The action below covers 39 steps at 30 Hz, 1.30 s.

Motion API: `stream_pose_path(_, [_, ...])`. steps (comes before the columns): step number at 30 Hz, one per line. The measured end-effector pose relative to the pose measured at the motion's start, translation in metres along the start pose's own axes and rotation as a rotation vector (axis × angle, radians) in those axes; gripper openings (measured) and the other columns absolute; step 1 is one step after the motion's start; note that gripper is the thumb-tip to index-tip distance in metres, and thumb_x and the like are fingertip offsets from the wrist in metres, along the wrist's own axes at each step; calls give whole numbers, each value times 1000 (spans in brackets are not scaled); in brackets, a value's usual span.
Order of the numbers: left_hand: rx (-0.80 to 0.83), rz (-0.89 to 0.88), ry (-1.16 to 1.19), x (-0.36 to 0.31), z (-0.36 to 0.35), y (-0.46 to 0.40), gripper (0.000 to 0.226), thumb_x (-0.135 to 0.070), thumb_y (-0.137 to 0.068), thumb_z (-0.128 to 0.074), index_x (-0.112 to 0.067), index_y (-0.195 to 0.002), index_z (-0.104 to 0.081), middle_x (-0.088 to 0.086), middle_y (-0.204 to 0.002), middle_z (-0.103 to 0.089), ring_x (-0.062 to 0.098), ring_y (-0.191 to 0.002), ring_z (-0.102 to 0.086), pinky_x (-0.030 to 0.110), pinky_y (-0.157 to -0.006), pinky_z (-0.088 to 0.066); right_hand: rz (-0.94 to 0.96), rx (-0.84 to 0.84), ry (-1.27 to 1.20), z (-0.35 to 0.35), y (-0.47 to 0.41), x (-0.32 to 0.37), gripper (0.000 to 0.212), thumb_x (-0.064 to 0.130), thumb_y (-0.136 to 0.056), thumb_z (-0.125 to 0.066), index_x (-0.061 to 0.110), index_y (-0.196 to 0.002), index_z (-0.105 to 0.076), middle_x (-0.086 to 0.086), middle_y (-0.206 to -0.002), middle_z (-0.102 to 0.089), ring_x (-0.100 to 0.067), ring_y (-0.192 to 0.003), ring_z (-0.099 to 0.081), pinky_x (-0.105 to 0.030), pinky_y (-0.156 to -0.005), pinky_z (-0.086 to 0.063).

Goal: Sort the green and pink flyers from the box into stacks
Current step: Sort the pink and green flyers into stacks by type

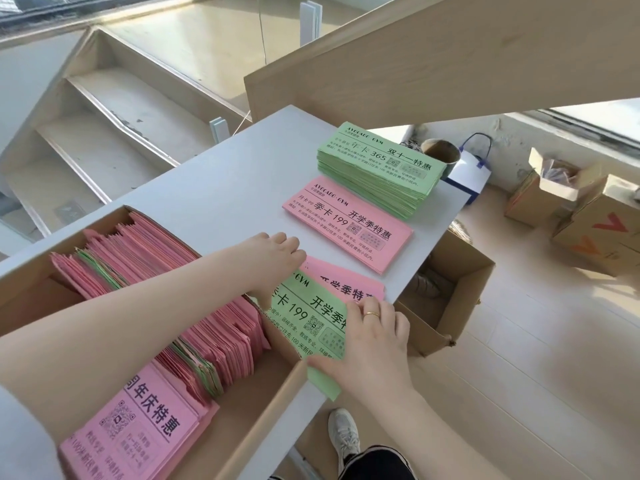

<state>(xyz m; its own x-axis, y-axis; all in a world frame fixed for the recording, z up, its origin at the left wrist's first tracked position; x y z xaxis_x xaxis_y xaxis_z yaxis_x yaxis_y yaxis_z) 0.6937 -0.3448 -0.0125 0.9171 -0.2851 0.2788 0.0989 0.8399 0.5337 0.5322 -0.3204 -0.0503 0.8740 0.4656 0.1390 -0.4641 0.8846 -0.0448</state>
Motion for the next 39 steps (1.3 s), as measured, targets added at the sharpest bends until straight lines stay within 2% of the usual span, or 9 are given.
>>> stream_pose_path(5, [-5, -21, 98, 7, 2, 5, 32, -26, -91, -52, -19, -121, -44, 7, -109, -58, 26, -102, -55, 36, -86, -44, -19, -52, -97, -1, 1, 1, 78, 71, -42, -74, 18, -97, -58, 1, -98, -58, -25, -97, -55, -39, -79, -46])
stream_pose_path(10, [-24, -65, 206, 16, 7, 20, 25, -25, -92, -50, -24, -117, -49, 4, -110, -58, 20, -92, -49, 32, -82, -42, 167, -323, -184, 14, 8, 9, 57, 31, -53, -87, 18, -94, -49, -1, -96, -60, -21, -95, -46, -31, -80, -34])
stream_pose_path(14, [-453, -218, 228, 12, 24, 29, 37, -29, -80, -65, -24, -113, -51, -4, -126, -46, 16, -115, -43, 34, -99, -37, 278, -385, -297, 23, 15, 11, 52, 8, -61, -82, 21, -91, -42, 3, -78, -62, -18, -70, -59, -24, -64, -39])
stream_pose_path(17, [-231, -211, 177, 6, 19, 25, 53, -37, -83, -62, -33, -132, -41, -11, -138, -41, 12, -129, -36, 33, -110, -28, 309, -299, -388, 26, 14, 13, 39, 9, -69, -72, 23, -91, -43, 8, -75, -62, -11, -63, -59, -21, -53, -42])
stream_pose_path(20, [-57, -150, 182, 9, 16, 26, 26, -39, -91, -51, -19, -106, -57, -1, -95, -60, 17, -90, -54, 31, -85, -45, 138, -70, -645, 35, 10, 6, 28, 15, -83, -65, 35, -91, -47, 22, -85, -59, 1, -86, -55, -18, -65, -41])
stream_pose_path(22, [-65, -127, 218, 14, 22, 32, 25, -39, -93, -48, -18, -103, -57, -1, -84, -57, 10, -73, -46, 27, -75, -43, 60, 17, -849, 46, 9, -2, 37, 19, -83, -67, 47, -91, -45, 27, -89, -58, 15, -92, -50, -8, -70, -38])
stream_pose_path(28, [-420, -134, 251, 18, 48, 39, 26, -36, -97, -40, -28, -119, -53, -16, -115, -57, 9, -102, -53, 24, -81, -40, 141, -203, -1059, 88, -7, -30, 17, 17, -72, -71, 32, -77, -64, 13, -78, -68, 0, -71, -62, -7, -67, -42])
stream_pose_path(34, [-23, -100, 233, 13, 12, 6, 41, -35, -92, -52, -30, -132, -43, -9, -130, -51, 15, -116, -49, 29, -92, -40, 45, 93, -959, 18, -14, -39, 26, 9, -77, -74, 34, -79, -68, 19, -78, -68, 8, -76, -61, -10, -71, -42])
stream_pose_path(39, [-203, -113, 183, 14, 30, 7, 32, -29, -99, -36, -32, -126, -52, -12, -117, -60, 14, -107, -52, 27, -88, -42, 75, -85, -978, 35, -16, -39, 30, 13, -89, -56, 42, -93, -64, 37, -87, -65, 12, -85, -60, -5, -74, -41])
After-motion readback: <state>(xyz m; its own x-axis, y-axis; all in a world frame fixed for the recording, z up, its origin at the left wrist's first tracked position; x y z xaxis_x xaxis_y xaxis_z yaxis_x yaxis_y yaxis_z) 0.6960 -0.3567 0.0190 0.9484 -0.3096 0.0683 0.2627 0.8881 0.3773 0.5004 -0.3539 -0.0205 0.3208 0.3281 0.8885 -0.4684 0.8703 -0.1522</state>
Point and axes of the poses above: each hand's wrist, its own y-axis away from the middle knuckle, its own z-axis out of the back of the hand, x = y × z, the point moved 5 cm from there along -y, towards the middle knuckle
